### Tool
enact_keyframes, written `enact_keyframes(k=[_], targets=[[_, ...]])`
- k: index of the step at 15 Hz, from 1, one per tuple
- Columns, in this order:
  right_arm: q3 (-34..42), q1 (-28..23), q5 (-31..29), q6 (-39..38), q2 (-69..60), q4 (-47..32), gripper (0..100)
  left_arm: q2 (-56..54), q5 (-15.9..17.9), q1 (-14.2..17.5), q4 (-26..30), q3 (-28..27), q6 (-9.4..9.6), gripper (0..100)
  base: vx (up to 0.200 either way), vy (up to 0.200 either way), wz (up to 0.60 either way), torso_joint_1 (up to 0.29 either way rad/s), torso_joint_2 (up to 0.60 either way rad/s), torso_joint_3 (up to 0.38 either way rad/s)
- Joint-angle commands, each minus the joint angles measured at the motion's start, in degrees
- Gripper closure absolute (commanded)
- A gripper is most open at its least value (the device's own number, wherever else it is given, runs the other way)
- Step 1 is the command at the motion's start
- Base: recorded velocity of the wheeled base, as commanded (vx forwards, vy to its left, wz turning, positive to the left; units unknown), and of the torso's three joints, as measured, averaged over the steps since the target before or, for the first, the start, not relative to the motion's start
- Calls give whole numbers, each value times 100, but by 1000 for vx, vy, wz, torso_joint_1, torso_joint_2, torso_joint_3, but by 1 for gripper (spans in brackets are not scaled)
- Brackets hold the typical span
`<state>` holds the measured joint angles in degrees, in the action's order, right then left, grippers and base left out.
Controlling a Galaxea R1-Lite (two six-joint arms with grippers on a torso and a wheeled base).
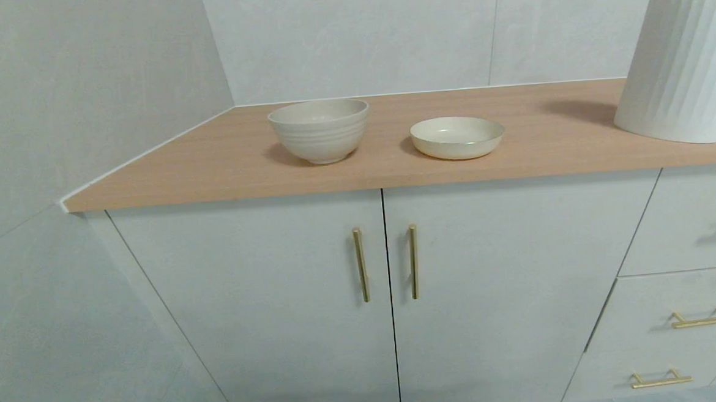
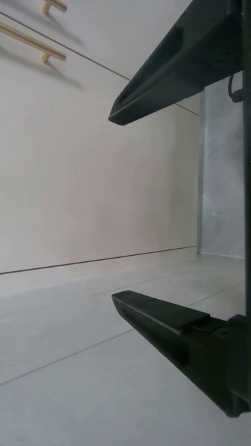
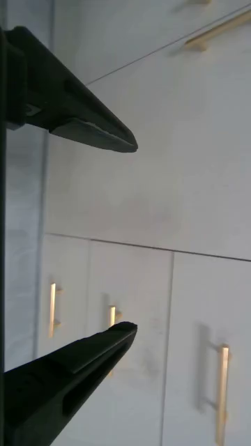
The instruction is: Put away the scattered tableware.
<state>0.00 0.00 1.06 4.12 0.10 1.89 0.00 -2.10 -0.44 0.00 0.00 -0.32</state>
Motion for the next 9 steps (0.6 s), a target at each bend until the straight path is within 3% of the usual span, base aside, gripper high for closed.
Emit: enact_keyframes(k=[1,3,7,9], targets=[[-62,0,87,-113,8,180,0,9,-1,0,0,0,-3,0,0,0,0,0,0,0],[-729,114,852,-333,544,101,0,9,-1,0,0,0,-3,0,0,0,0,0,0,0],[-1222,360,1898,-333,2161,136,0,9,-1,0,0,0,-3,0,0,0,0,0,0,0],[-1503,580,2012,-333,2820,136,0,9,8,0,0,0,-3,0,0,0,0,0,0,0]])
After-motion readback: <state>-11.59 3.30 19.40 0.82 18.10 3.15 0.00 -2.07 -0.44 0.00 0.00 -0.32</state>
